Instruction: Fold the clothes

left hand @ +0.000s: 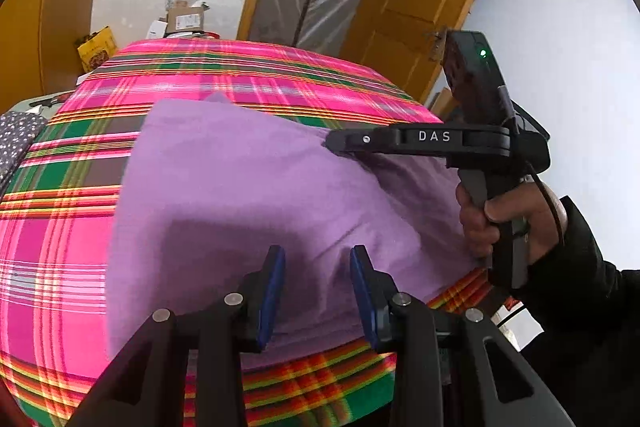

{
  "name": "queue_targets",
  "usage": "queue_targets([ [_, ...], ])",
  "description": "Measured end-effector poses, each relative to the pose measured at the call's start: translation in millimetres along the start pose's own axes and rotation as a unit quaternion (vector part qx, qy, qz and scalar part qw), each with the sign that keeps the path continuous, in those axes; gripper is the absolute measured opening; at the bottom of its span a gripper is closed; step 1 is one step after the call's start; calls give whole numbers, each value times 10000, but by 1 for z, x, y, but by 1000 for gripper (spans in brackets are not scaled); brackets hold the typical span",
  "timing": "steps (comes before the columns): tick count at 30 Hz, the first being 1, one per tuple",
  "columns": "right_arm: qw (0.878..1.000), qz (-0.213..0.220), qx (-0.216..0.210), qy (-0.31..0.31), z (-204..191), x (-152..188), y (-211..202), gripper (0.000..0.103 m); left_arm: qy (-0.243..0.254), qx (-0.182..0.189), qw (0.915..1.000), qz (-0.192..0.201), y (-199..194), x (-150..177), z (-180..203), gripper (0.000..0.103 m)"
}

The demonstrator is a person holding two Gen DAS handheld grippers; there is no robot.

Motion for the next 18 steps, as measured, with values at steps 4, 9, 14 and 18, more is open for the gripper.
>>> queue_targets([
  [4, 9998, 109, -164, -84, -9, 9, -13, 21, 70, 127, 9999, 44, 1, -1, 9, 35],
  [9, 9997, 1, -96, -218, -14, 27, -10, 21, 73, 100, 9996, -252, 21, 7, 11, 35],
  [14, 9998, -17, -132, -132, -9, 37, -10, 23, 163, 10, 9997, -180, 21, 15, 15, 35],
  [18, 9999, -14, -71, -147, -10, 40, -16, 25, 60, 39, 9998, -163, 18, 15, 13, 35],
])
Point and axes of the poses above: each gripper's, at about its wrist camera, not at the fingertips, and y roughly the way its jaws point, z to its right, x to its underside, the point moved 6 cm from there along y, roughly the way its jaws point, and after that the axes turned 5 degrees about -z, right-handed, at the moved point
